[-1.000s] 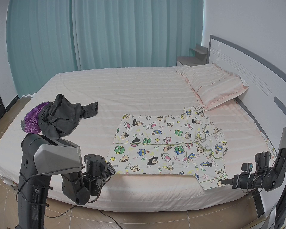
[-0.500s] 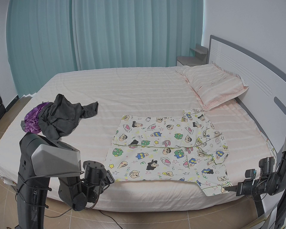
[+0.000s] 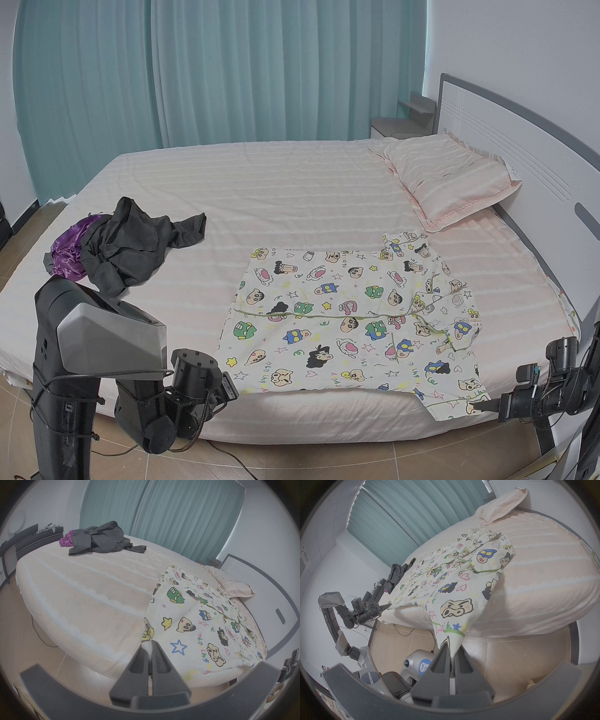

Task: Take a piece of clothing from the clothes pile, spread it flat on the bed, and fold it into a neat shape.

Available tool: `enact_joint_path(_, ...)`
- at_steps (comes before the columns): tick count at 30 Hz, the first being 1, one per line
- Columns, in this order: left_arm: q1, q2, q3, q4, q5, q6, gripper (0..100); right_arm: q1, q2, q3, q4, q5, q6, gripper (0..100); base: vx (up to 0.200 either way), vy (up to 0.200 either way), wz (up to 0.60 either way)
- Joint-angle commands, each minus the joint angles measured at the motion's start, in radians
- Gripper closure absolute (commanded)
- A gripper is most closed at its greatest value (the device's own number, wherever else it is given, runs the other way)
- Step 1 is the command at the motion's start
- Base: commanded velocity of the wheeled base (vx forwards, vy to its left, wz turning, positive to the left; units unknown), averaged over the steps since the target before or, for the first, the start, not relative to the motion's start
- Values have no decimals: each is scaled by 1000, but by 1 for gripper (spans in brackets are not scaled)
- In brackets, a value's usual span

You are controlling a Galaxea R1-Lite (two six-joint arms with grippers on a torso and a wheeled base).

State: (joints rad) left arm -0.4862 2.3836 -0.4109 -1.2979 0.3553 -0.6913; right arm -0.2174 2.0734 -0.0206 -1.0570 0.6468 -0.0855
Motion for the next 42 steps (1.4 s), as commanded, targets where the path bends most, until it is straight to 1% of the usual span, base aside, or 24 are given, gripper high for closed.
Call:
enact_joint_path(1, -14, -14, 32, 0, 1, -1, 100, -2, -4, 21, 3, 1, -14, 100, 0, 0, 0)
enact_joint_path(6, -20, -24, 61, -1, 1, -1, 100, -14, -9, 21, 25, 1, -28, 100, 0, 0, 0)
enact_joint_path(8, -20, -38, 78, 0, 1, -1, 100, -19, -22, 21, 66, 1, -60, 100, 0, 0, 0)
enact_joint_path(9, -20, -38, 78, 0, 1, -1, 100, -19, -22, 21, 66, 1, -60, 100, 0, 0, 0)
enact_joint_path(10, -22, -44, 93, 0, 1, -1, 100, -30, -39, 21, 120, 1, -99, 100, 0, 0, 0)
enact_joint_path(11, -22, -44, 93, 0, 1, -1, 100, -30, -39, 21, 120, 1, -99, 100, 0, 0, 0)
enact_joint_path(12, -28, -46, 103, 0, 1, -1, 100, -37, -56, 21, 154, 7, -126, 100, 0, 0, 0)
enact_joint_path(19, -37, -52, 139, -1, 1, -2, 100, -46, -92, 21, 229, 14, -149, 100, 0, 0, 0)
enact_joint_path(25, -38, -57, 164, -1, 1, -7, 100, -59, -93, 21, 256, 14, -181, 100, 0, 0, 0)
enact_joint_path(28, -45, -64, 193, -1, -1, -8, 100, -79, -95, 21, 315, 14, -229, 100, 0, 0, 0)
enact_joint_path(32, -46, -78, 210, -1, -1, -10, 100, -89, -93, 21, 348, 20, -269, 100, 0, 0, 0)
enact_joint_path(33, -46, -83, 210, -1, -1, -10, 100, -89, -93, 21, 348, 25, -269, 100, 0, 0, 0)
enact_joint_path(35, -46, -110, 202, 0, -3, -10, 100, -89, -105, 19, 335, 63, -267, 100, 0, 0, 0)
enact_joint_path(36, -46, -110, 202, 0, -3, -10, 100, -89, -105, 19, 335, 63, -267, 100, 0, 0, 0)
enact_joint_path(37, -45, -146, 190, 3, -9, -10, 100, -88, -130, 7, 333, 96, -258, 100, 0, 0, 0)
enact_joint_path(39, -45, -169, 164, 11, -10, -10, 100, -85, -150, -16, 335, 102, -243, 100, 0, 0, 0)
enact_joint_path(40, -43, -184, 147, 17, -10, -10, 100, -82, -167, -28, 335, 103, -221, 100, 0, 0, 0)
enact_joint_path(41, -43, -187, 145, 19, -10, -10, 100, -82, -168, -30, 335, 103, -218, 100, 0, 0, 0)
enact_joint_path(42, -37, -221, 104, 69, -10, -8, 100, -77, -203, -59, 335, 119, -152, 100, 0, 0, 0)
